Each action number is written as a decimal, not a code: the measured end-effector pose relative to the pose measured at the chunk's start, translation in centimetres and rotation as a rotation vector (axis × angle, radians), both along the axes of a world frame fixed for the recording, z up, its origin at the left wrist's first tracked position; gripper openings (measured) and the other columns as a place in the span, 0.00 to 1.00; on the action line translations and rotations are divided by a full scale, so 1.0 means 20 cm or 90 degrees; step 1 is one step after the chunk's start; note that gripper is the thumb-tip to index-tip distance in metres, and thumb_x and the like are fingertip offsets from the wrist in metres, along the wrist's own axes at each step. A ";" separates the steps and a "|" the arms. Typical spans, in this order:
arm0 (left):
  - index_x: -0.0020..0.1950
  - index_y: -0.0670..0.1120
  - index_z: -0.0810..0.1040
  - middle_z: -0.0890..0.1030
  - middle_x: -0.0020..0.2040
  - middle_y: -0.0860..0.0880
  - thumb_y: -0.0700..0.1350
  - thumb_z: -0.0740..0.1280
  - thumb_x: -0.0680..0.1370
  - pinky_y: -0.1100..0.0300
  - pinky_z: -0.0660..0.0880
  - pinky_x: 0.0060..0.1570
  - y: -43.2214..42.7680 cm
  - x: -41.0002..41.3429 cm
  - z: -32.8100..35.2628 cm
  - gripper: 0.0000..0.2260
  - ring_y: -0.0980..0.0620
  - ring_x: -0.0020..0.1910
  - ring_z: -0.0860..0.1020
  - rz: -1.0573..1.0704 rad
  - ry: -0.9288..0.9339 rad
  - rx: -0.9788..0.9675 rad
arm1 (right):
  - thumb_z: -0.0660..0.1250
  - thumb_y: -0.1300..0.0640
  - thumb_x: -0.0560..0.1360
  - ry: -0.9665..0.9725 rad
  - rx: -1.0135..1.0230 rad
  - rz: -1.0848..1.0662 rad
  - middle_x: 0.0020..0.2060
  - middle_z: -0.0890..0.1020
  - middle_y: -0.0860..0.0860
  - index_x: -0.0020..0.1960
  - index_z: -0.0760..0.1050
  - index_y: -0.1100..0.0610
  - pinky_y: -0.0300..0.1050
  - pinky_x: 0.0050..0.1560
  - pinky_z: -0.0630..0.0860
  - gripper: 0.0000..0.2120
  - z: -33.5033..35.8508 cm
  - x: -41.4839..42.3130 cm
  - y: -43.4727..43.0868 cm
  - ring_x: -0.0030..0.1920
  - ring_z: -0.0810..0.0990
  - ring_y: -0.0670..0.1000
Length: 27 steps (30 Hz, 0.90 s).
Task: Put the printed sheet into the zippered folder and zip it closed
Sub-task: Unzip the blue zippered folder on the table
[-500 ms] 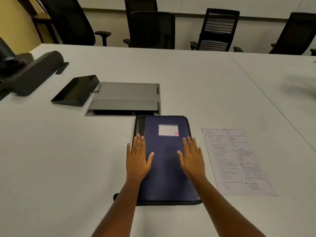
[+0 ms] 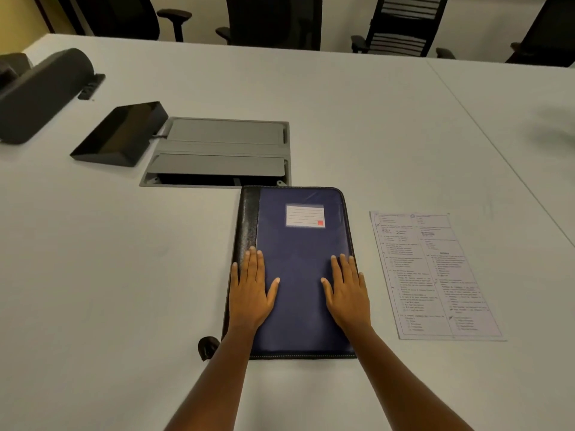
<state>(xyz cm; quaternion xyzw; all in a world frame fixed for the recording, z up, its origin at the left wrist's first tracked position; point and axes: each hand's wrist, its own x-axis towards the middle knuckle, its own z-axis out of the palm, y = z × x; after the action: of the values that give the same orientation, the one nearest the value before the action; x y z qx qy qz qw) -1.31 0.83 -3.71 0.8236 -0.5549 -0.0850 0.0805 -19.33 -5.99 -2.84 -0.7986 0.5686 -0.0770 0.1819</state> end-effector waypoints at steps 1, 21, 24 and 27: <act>0.68 0.38 0.69 0.75 0.66 0.39 0.60 0.35 0.79 0.49 0.59 0.71 0.00 0.00 0.00 0.36 0.41 0.64 0.75 0.006 0.004 0.001 | 0.26 0.30 0.66 -0.001 0.000 -0.002 0.75 0.56 0.56 0.73 0.51 0.56 0.53 0.73 0.48 0.46 -0.01 0.00 0.01 0.75 0.51 0.57; 0.77 0.46 0.49 0.46 0.78 0.43 0.53 0.56 0.80 0.46 0.50 0.74 -0.18 0.14 0.11 0.28 0.41 0.77 0.46 0.104 0.203 0.033 | 0.50 0.47 0.80 0.042 0.095 -0.043 0.76 0.49 0.54 0.74 0.47 0.52 0.56 0.72 0.57 0.26 0.07 0.04 -0.17 0.76 0.47 0.56; 0.77 0.47 0.50 0.44 0.78 0.43 0.52 0.61 0.79 0.46 0.54 0.73 -0.24 0.18 0.15 0.31 0.40 0.77 0.48 0.118 0.270 0.055 | 0.52 0.49 0.80 0.002 0.146 -0.073 0.76 0.49 0.53 0.74 0.48 0.52 0.57 0.71 0.61 0.26 0.10 0.08 -0.24 0.75 0.50 0.57; 0.76 0.46 0.53 0.47 0.77 0.40 0.49 0.67 0.76 0.45 0.58 0.72 -0.29 0.21 0.17 0.34 0.38 0.75 0.53 0.164 0.336 0.051 | 0.57 0.52 0.78 -0.059 0.176 -0.105 0.76 0.51 0.54 0.74 0.50 0.54 0.57 0.70 0.61 0.27 0.13 0.10 -0.29 0.74 0.55 0.58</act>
<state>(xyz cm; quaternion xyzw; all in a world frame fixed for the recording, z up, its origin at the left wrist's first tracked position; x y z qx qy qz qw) 2.94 -4.87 -0.32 0.8392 -0.4022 -0.3071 0.1991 -17.36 -11.83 -0.18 -0.7119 0.6286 -0.0496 0.3092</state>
